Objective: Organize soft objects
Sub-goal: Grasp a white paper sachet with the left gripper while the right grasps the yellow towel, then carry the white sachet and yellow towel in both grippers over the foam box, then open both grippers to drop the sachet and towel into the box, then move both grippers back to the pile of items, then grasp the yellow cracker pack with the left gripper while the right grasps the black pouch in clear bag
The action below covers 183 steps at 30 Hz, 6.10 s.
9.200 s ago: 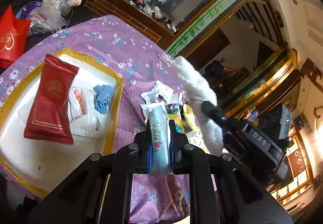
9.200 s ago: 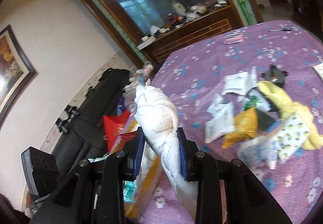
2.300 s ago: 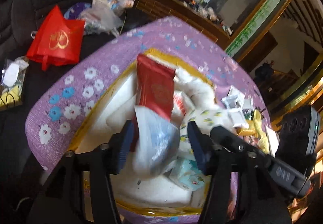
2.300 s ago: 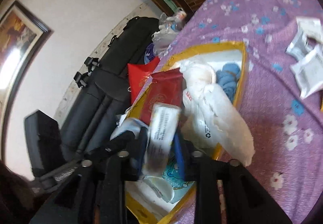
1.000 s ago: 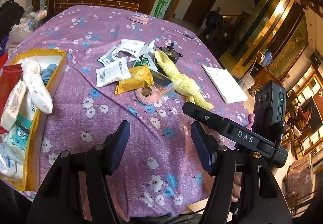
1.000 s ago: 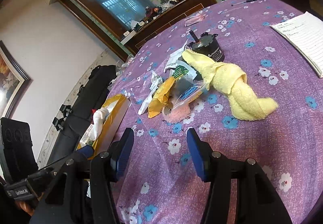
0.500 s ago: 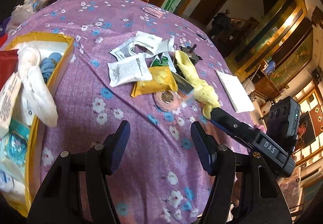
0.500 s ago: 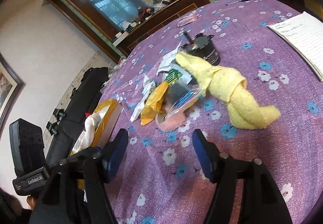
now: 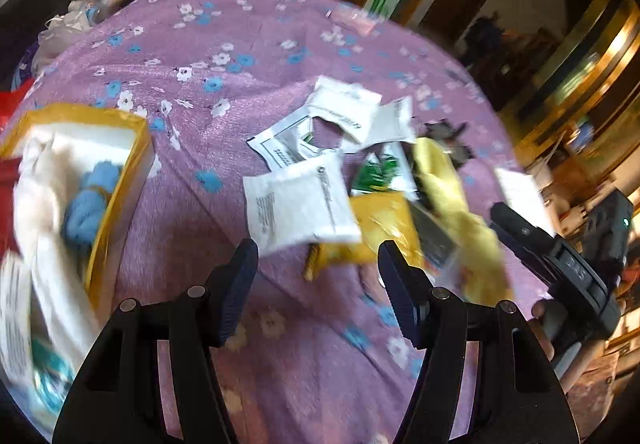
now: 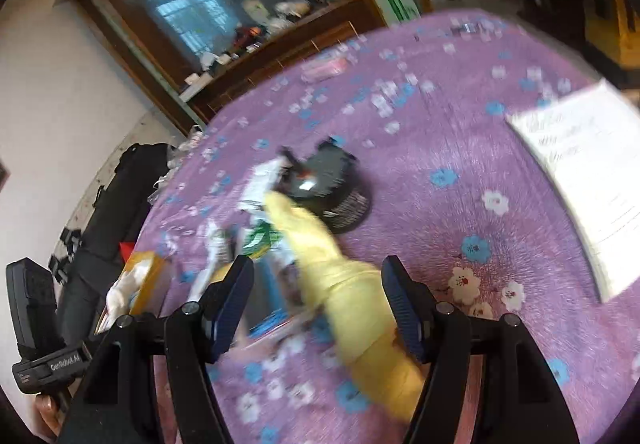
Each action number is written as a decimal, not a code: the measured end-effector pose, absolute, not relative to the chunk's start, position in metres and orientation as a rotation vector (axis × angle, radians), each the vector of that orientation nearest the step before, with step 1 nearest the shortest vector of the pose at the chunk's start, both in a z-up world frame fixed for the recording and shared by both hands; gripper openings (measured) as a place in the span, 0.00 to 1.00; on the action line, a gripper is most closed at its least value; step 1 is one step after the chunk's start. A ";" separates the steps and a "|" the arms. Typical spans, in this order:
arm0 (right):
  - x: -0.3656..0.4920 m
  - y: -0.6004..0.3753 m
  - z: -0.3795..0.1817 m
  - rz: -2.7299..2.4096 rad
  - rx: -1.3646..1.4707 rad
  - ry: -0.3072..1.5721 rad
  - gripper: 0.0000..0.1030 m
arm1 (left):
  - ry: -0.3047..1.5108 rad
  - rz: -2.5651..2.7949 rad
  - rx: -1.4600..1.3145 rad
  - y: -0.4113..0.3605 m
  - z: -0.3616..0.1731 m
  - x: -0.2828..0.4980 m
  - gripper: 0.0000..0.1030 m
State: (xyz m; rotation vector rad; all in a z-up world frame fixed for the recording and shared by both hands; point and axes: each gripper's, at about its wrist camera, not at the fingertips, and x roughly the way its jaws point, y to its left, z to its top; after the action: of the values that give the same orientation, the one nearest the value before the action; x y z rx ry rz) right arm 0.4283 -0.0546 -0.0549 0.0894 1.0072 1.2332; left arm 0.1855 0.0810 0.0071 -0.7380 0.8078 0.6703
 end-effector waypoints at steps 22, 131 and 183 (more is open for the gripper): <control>0.416 -0.052 -0.066 1.215 -0.024 1.012 0.43 | 0.834 0.838 -0.777 0.118 -0.032 0.192 0.36; 0.326 -0.089 -0.024 1.499 0.050 0.954 0.65 | 0.697 0.633 -0.706 -0.018 0.065 0.121 0.60; 0.388 -0.026 -0.075 1.341 -0.201 1.058 0.34 | 0.794 0.419 -0.689 0.058 0.003 0.192 0.64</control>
State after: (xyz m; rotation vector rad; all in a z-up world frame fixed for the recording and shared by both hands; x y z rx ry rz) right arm 0.3877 -0.0264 -0.0751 -0.2010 1.0577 1.3406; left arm 0.1919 0.0575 0.0028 -0.6890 0.7939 0.4190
